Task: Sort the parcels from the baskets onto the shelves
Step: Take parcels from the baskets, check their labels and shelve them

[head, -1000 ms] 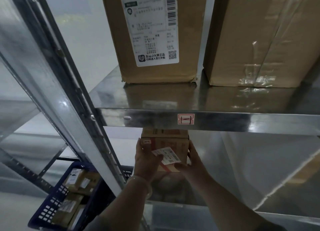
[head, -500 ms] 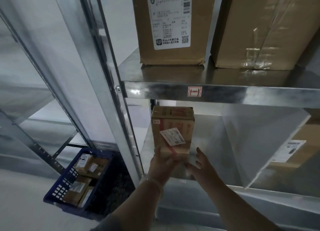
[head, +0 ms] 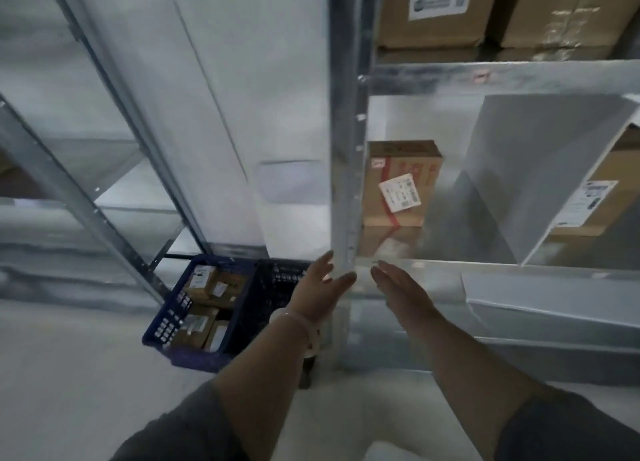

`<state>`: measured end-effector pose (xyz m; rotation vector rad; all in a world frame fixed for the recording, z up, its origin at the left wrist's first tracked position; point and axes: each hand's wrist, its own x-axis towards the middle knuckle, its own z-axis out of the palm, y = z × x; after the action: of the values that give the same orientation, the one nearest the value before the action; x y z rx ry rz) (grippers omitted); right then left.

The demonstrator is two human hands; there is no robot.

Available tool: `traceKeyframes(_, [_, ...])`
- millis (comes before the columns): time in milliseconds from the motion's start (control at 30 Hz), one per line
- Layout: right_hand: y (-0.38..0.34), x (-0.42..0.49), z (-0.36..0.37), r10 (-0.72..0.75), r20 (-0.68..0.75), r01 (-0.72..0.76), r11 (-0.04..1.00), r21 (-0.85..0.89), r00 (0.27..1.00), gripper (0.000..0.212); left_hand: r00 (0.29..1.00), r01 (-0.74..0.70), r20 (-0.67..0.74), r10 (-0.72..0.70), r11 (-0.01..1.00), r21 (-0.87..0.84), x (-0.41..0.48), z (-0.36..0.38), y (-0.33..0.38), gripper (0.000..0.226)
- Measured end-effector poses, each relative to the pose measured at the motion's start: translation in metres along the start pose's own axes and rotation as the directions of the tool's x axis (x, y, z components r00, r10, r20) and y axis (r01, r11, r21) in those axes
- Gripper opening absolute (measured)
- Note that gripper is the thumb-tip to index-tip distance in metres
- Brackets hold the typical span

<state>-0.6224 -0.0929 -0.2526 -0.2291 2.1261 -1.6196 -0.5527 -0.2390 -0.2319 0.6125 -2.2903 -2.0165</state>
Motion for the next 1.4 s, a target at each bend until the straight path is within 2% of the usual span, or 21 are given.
traceKeyframes(167, [-0.004,-0.026,0.128,0.016,0.129,-0.012,0.999,-0.033,0.992,0.080,0.988,0.036,-0.150,-0.039,0.999,-0.022,-0.069,-0.119,-0.042,0.070])
traceKeyframes(267, [-0.009,-0.036,0.194,0.032,0.200,-0.035,0.999,0.016,0.979,0.097,0.970,0.047,-0.234,-0.061,0.997,-0.066,-0.099,-0.176,-0.062,0.072])
traceKeyframes(333, [-0.015,-0.044,0.231,0.040,0.282,-0.041,0.999,-0.001,0.959,0.099,0.958,0.058,-0.276,-0.075,0.996,-0.069,-0.114,-0.205,-0.071,0.081])
traceKeyframes(400, [-0.019,-0.048,0.262,0.060,0.354,-0.053,0.998,-0.029,0.933,0.100,0.945,0.079,-0.309,-0.105,0.992,-0.095,-0.125,-0.229,-0.077,0.088])
traceKeyframes(467, [-0.022,-0.043,0.288,0.071,0.382,-0.051,0.997,-0.063,0.922,0.096,0.932,0.093,-0.339,-0.129,0.988,-0.119,-0.131,-0.251,-0.083,0.074])
traceKeyframes(533, [-0.021,-0.031,0.311,0.081,0.396,-0.054,0.995,-0.078,0.915,0.079,0.921,0.120,-0.351,-0.166,0.981,-0.151,-0.130,-0.272,-0.095,0.065])
traceKeyframes(600, [-0.016,-0.013,0.333,0.101,0.395,-0.077,0.994,-0.074,0.913,0.065,0.908,0.149,-0.367,-0.201,0.975,-0.164,-0.127,-0.290,-0.103,0.066])
traceKeyframes(700, [-0.012,0.015,0.362,0.133,0.381,-0.105,0.990,-0.094,0.915,0.061,0.901,0.196,-0.358,-0.246,0.966,-0.170,-0.107,-0.322,-0.116,0.072])
traceKeyframes(733, [-0.012,0.028,0.371,0.136,0.388,-0.106,0.990,-0.096,0.912,0.063,0.895,0.208,-0.359,-0.264,0.960,-0.186,-0.096,-0.334,-0.117,0.066])
traceKeyframes(800, [-0.016,0.051,0.383,0.145,0.400,-0.113,0.988,-0.105,0.905,0.065,0.890,0.186,-0.378,-0.254,0.960,-0.207,-0.076,-0.355,-0.115,0.036])
traceKeyframes(833, [-0.019,0.067,0.390,0.149,0.400,-0.120,0.988,-0.097,0.904,0.064,0.885,0.176,-0.393,-0.251,0.960,-0.217,-0.061,-0.367,-0.118,0.035])
traceKeyframes(933, [-0.031,0.115,0.406,0.221,0.373,-0.199,0.975,-0.096,0.901,0.062,0.885,0.202,-0.380,-0.268,0.958,-0.205,-0.021,-0.396,-0.119,0.053])
traceKeyframes(1067, [-0.055,0.184,0.426,0.227,0.364,-0.182,0.971,-0.154,0.903,0.075,0.866,0.230,-0.405,-0.294,0.953,-0.198,0.034,-0.437,-0.119,0.039])
traceKeyframes(1200, [-0.062,0.241,0.447,0.249,0.342,-0.200,0.965,-0.172,0.906,0.074,0.853,0.296,-0.374,-0.365,0.927,-0.229,0.072,-0.473,-0.135,0.064])
traceKeyframes(1300, [-0.056,0.260,0.464,0.268,0.349,-0.215,0.959,-0.183,0.898,0.079,0.841,0.315,-0.364,-0.400,0.909,-0.272,0.101,-0.503,-0.150,0.063])
traceKeyframes(1400, [-0.047,0.285,0.475,0.324,0.272,-0.295,0.945,-0.142,0.906,0.077,0.845,0.329,-0.329,-0.421,0.895,-0.301,0.146,-0.536,-0.164,0.061])
